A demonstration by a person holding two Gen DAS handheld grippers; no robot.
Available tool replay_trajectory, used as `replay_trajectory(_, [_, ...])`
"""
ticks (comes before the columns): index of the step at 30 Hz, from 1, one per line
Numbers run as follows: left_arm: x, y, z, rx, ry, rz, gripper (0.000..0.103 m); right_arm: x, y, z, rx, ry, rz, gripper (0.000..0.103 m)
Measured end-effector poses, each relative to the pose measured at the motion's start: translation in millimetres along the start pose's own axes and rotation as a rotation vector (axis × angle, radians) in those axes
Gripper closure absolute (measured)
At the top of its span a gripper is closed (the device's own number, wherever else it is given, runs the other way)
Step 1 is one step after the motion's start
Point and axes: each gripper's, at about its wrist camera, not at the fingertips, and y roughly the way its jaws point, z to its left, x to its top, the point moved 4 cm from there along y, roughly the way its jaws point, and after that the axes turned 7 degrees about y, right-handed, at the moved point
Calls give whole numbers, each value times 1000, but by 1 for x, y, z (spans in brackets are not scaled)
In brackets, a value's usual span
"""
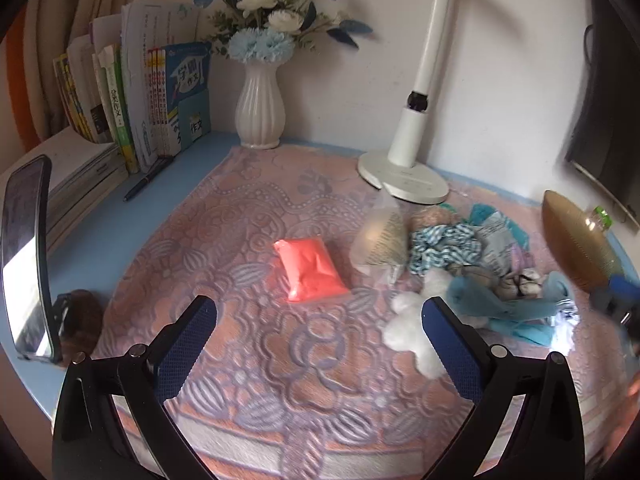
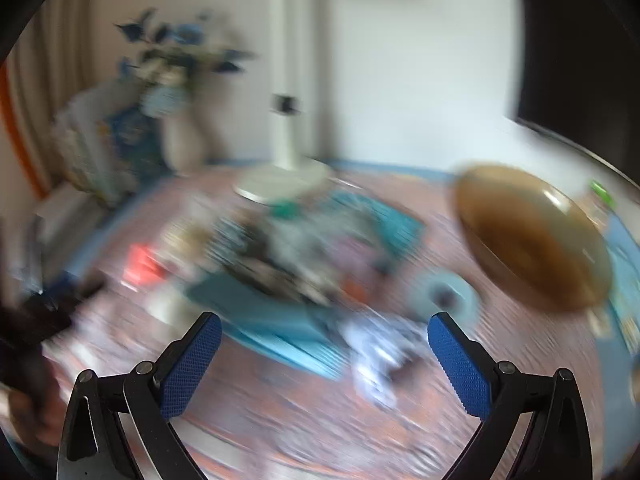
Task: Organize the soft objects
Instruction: 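Grasp the red-orange pouch with the left tool while the right tool grasps the white printed bag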
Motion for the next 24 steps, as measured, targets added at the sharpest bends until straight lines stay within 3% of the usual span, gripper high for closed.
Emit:
replay_trajectory(1, [2, 6, 3, -1, -1, 12, 1, 16, 5, 19, 74, -4, 35, 5])
replay_trajectory(3, [4, 16, 9, -34, -19, 33, 4, 36, 19, 44, 183, 13, 106, 24])
replay_trajectory(4, [5, 21, 12, -59, -40, 44, 4, 48, 32, 59, 244, 29, 158, 28])
replay_trajectory(6, [6, 33, 18, -115, -90, 71, 8, 62, 56, 80, 302, 55, 230, 38])
replay_trajectory(8, [5, 44, 22, -134, -118, 101, 16, 72, 87, 100, 333, 82, 300, 40])
replay_trajectory(11, [4, 61, 21, -103, -104, 140, 16, 70, 132, 121, 332, 124, 414, 48])
replay_trajectory(14, [3, 77, 16, -59, -62, 184, 17, 61, 175, 128, 278, 157, 490, 48])
replay_trajectory(17, [3, 84, 12, -55, -49, 202, 17, 56, 201, 123, 200, 175, 508, 48])
replay_trajectory(20, [3, 92, 8, -17, -15, 227, 19, 56, 212, 120, 217, 193, 516, 48])
replay_trajectory(21, [5, 95, 6, -9, -7, 226, 23, 56, 211, 121, 216, 183, 509, 48])
replay_trajectory(23, [8, 96, 3, 0, 4, 219, 52, 57, 213, 121, 218, 178, 509, 48])
replay_trajectory(24, [8, 97, 3, 9, 12, 217, 59, 58, 212, 120, 224, 181, 506, 49])
